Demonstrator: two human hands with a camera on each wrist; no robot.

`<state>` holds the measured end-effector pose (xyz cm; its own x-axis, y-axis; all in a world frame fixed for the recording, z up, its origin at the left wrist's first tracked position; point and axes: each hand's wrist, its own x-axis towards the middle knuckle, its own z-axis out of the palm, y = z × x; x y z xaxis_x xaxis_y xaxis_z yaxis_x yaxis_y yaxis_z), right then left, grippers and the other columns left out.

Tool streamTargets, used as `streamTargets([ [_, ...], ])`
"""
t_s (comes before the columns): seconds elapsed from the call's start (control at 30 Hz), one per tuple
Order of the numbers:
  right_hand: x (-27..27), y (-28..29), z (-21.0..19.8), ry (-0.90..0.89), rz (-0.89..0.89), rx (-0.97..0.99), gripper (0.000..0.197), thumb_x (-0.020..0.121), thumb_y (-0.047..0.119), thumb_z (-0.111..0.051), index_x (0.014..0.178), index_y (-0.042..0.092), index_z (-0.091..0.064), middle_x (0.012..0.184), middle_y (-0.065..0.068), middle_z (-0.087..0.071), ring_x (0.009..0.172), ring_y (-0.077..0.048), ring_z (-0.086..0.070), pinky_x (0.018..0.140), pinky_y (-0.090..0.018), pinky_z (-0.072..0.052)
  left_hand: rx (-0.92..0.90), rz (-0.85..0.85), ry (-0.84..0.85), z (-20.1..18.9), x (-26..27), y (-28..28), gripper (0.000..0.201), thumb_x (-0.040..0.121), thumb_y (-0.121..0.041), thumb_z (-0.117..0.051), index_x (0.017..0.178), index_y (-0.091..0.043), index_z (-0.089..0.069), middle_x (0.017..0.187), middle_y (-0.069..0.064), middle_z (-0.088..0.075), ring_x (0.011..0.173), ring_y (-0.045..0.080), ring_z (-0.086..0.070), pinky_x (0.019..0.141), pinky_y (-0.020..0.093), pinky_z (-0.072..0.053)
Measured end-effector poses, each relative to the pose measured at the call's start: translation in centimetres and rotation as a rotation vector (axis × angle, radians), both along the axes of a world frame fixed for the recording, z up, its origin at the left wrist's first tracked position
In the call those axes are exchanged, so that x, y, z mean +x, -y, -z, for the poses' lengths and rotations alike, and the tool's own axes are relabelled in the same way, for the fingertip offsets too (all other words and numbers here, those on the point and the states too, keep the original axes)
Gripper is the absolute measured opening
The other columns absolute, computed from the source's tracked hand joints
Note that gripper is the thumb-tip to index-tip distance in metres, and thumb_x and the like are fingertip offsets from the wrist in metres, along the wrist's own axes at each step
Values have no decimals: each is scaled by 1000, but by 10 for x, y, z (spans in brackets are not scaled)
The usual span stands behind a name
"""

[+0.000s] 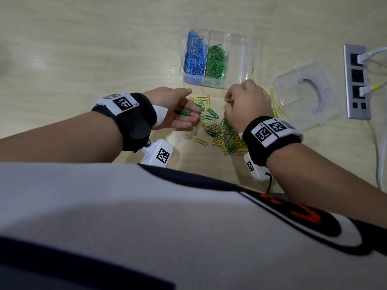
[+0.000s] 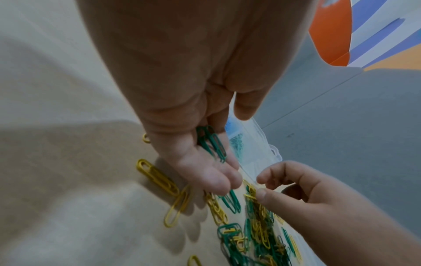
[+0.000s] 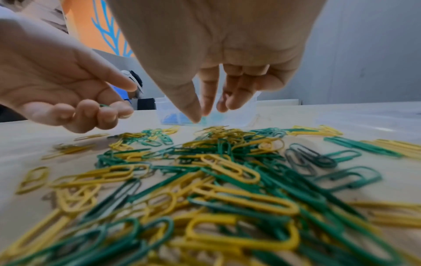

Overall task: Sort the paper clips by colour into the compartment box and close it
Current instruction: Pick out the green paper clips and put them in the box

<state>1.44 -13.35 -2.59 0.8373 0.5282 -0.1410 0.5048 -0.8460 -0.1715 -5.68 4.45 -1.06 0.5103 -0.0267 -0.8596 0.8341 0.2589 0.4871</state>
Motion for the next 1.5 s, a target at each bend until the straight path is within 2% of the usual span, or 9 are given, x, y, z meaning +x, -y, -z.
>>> streamTargets([
  [0.17,-13,-12,4,-131,-104,-87,29,85,47,-59,102,24,-62,101,0,-57,99,-23,-56,90,-39,-41,18,14,2,-1,-1,-2,50,100,-44,-32,89,-5,-63,72,7,-63,62,15,-61,67,25,-54],
  [0.47,-18,-29,6,-92,-138,-234,25,88,29,-51,105,13,-61,103,-8,-61,93,-30,-58,86,-38,-39,38,20,1,1,-8,-12,51,100,-44,-32,93,-4,-63,84,11,-65,70,17,-64,71,27,-55],
  [0.63,-25,-41,-11,-179,-128,71,11,85,35,-53,85,25,-57,88,3,-61,87,-22,-57,79,-33,-42,30,14,12,5,-8,-11,50,99,-44,-35,94,-2,-61,87,15,-65,71,21,-66,72,31,-56],
  [0.73,-33,-55,-20,-273,-136,167,13,84,40,-58,87,29,-64,84,9,-65,83,-15,-57,74,-29,-45,23,-55,30,4,-7,-8,41,100,-40,-39,92,-3,-56,78,13,-61,54,20,-64,70,35,-57],
  [0.8,-31,-59,-19,-260,-79,225,16,88,39,-55,87,25,-65,86,6,-65,83,-15,-57,72,-30,-43,5,-60,30,3,-7,-10,44,100,-40,-38,95,-1,-58,80,15,-62,59,22,-63,70,35,-57],
  [0.97,-17,-55,-6,-144,35,54,28,93,37,-50,97,13,-63,97,-7,-62,86,-24,-55,73,-30,-41,-29,-32,-9,2,-11,-17,53,100,-42,-33,91,1,-62,81,16,-61,64,20,-59,64,27,-57],
  [1.2,-15,-55,1,-147,-14,-69,19,90,32,-55,98,19,-67,101,-5,-66,94,-27,-60,81,-35,-48,-19,-55,-6,1,-12,-22,52,101,-40,-33,91,2,-62,82,17,-61,66,20,-59,62,26,-57],
  [1.37,-12,-47,-10,-164,39,118,13,89,32,-56,84,23,-65,83,5,-64,81,-17,-59,71,-27,-45,-16,-63,-10,3,-11,-22,53,101,-42,-33,91,2,-62,86,18,-62,70,22,-61,67,27,-57],
  [1.5,-22,-56,-22,-243,-96,216,9,86,37,-60,83,29,-63,79,11,-62,79,-9,-56,72,-27,-46,-19,-108,14,4,-9,-18,51,100,-43,-35,97,2,-59,89,17,-62,70,25,-66,71,35,-58],
])
